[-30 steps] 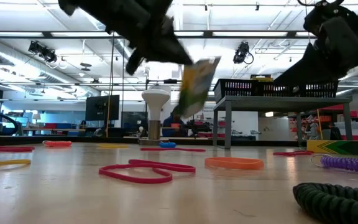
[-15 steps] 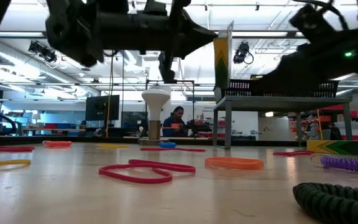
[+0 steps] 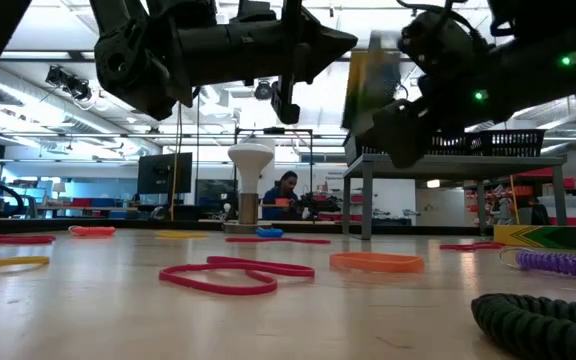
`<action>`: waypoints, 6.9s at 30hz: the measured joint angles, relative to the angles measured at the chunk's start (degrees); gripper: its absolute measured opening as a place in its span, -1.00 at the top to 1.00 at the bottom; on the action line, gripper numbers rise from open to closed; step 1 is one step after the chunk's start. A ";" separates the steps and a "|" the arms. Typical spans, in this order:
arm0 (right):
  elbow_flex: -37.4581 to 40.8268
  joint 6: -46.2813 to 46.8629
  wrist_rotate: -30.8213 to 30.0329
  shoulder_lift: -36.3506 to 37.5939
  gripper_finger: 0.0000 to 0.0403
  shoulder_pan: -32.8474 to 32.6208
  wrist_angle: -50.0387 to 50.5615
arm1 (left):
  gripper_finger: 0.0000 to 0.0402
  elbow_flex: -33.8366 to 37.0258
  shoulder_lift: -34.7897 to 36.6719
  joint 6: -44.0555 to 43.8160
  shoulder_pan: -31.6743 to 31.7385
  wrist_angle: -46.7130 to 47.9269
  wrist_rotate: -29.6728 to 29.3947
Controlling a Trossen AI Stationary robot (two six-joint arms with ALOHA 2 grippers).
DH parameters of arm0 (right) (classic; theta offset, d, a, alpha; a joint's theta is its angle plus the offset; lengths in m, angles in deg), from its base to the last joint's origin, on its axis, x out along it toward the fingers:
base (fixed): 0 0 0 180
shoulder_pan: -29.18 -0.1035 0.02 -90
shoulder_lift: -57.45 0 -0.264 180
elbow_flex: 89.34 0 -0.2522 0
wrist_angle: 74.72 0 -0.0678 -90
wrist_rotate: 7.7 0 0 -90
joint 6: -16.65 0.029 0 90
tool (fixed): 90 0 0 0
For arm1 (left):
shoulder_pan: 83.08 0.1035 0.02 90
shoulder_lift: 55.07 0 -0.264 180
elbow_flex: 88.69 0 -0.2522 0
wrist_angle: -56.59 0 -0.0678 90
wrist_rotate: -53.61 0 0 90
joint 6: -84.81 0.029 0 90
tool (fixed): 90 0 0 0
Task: Pick & Place Office Desk Supplies
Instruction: Put the yellow crayon box into the middle black basket on the shelf
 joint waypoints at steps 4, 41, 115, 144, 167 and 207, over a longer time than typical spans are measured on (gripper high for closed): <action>0.06 -6.86 4.86 0.41 -0.54 -0.03 -1.68 | 0.98 0.09 0.00 0.57 0.60 -0.17 1.74; 2.88 2.68 32.55 1.97 0.40 -0.54 2.07 | 0.17 4.02 12.96 31.17 -16.54 83.93 -18.65; 17.39 5.73 52.08 4.63 0.48 5.92 -30.28 | 0.05 7.48 14.08 24.02 -14.78 54.58 -12.79; 15.14 -0.15 61.80 4.57 0.59 7.48 -48.86 | -0.13 10.11 2.54 23.99 -7.80 13.57 4.30; 14.92 -3.18 58.82 4.59 0.59 7.79 -54.13 | -0.27 10.01 2.49 20.94 -6.88 7.77 3.86; 4.34 0.42 29.87 29.33 -0.30 -5.54 15.77 | 0.59 5.55 3.52 26.52 -7.15 43.43 0.93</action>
